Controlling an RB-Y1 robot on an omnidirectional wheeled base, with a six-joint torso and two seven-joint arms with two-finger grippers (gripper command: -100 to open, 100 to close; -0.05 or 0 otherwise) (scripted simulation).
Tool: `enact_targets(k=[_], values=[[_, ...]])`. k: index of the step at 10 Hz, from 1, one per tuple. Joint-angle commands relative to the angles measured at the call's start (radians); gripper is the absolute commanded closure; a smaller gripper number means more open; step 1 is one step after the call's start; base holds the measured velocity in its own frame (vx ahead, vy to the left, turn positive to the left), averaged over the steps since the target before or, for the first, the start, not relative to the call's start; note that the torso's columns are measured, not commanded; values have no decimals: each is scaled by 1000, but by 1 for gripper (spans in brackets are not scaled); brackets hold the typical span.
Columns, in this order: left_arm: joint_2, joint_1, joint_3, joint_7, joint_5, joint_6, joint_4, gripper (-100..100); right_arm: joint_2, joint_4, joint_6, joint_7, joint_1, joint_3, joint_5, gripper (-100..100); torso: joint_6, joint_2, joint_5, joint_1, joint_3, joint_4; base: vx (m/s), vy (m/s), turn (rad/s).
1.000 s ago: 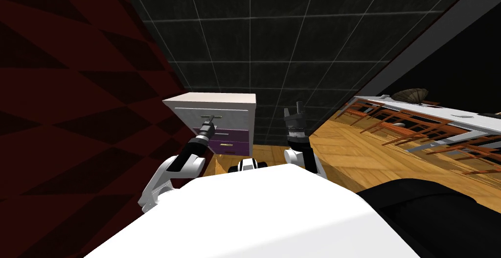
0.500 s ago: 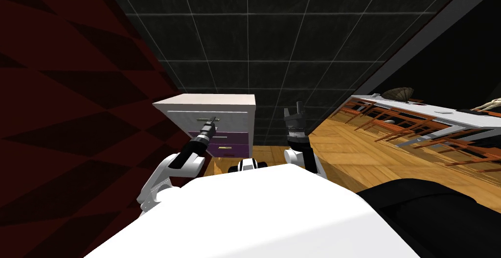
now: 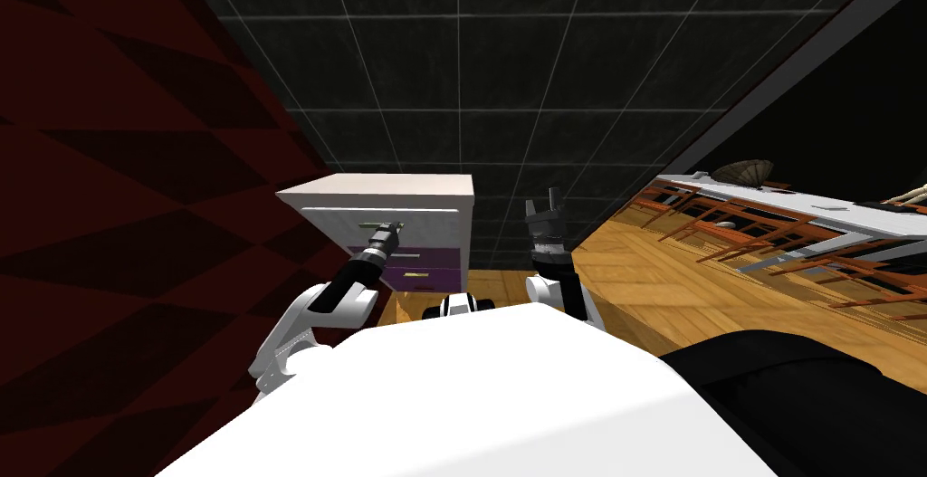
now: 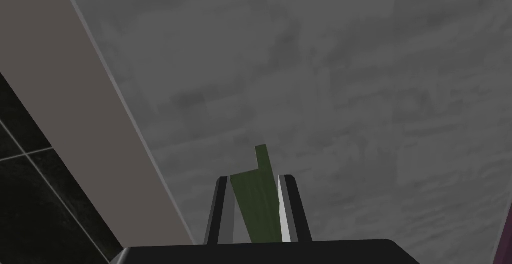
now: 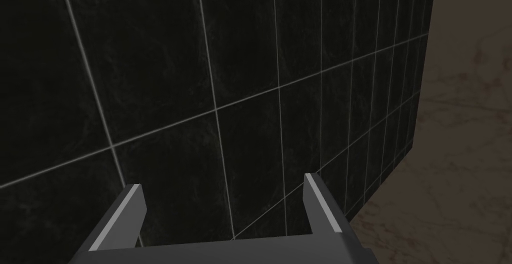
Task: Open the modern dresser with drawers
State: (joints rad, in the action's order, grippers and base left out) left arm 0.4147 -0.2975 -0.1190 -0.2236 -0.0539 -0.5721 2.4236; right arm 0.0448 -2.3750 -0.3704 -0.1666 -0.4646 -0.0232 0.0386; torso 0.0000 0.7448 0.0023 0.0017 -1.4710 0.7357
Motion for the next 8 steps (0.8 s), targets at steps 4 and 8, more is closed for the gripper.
enact_targets(k=[4,8], values=[[16,-32,-18,-10,-3,-10,28,100,0,0,0,0,0,0,0,0,0,-13,-3,-3,-9,2,-141,21,26],[81,-4,-9,-76,-3,-79,84,-100,0,0,0,0,0,0,0,0,0,-12,-2,-2,-7,1,-121,21,13]])
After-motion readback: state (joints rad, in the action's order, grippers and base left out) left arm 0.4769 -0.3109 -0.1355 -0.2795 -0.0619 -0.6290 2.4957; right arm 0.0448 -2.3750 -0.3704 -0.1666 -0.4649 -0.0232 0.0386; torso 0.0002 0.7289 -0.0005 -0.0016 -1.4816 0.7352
